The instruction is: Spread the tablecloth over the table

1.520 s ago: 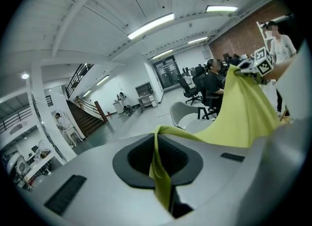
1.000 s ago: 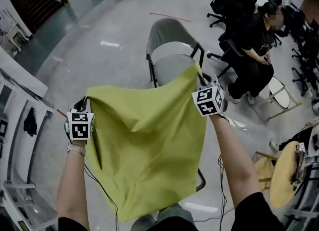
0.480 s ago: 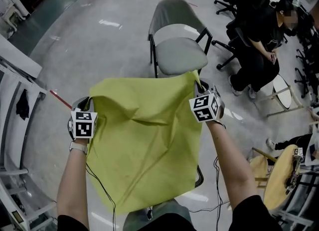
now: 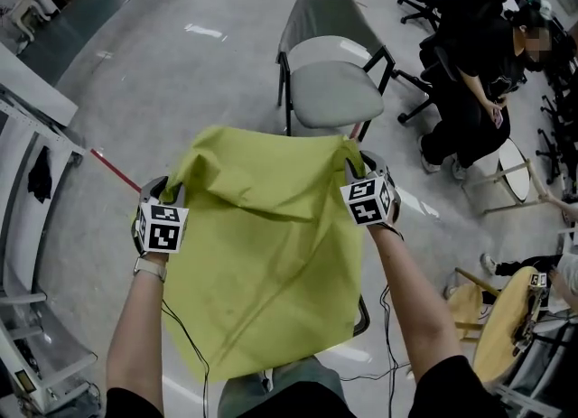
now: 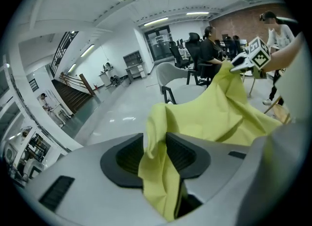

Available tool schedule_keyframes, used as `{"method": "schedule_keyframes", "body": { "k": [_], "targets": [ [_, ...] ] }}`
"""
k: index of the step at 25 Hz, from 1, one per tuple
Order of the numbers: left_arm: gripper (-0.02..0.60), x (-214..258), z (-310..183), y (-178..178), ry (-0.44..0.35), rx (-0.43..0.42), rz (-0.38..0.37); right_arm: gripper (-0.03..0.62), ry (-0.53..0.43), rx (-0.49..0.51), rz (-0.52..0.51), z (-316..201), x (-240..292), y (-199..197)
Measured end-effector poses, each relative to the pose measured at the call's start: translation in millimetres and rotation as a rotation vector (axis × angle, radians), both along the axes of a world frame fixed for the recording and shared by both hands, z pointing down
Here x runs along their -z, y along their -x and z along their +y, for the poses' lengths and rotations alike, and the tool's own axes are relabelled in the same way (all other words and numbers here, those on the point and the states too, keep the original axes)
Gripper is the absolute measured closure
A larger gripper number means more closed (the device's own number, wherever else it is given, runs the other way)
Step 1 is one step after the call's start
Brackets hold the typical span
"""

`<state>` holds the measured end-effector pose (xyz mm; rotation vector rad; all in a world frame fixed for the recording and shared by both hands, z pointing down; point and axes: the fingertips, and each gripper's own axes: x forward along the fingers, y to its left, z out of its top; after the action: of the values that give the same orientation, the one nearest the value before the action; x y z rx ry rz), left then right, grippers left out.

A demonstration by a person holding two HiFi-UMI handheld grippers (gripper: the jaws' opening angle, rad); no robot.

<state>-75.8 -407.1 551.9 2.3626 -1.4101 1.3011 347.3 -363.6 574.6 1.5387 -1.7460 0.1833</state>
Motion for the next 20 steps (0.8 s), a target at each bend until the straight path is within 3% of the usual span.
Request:
{"method": "schedule_keyframes", "body": {
  "k": [2, 5, 9, 20],
  "targets": [
    [0.413, -1, 4, 2, -0.002, -0.001, -0.010, 0.417, 0.006, -0.020, -0.018, 1, -1, -2],
    [0.355, 1, 12, 9, -0.007, 0.014, -0.015, 0.378, 0.001, -0.042, -0.026, 5, 4, -6],
    [0.307, 3, 31, 18, -0.006, 0.020, -0.022, 0.364, 0.005, -0.051, -0.033, 17, 8, -6],
    [0.278, -7, 122, 37, 0.051, 0.012, -0.029, 0.339, 0.060, -0.025, -0.075, 78, 1, 16]
  ]
}}
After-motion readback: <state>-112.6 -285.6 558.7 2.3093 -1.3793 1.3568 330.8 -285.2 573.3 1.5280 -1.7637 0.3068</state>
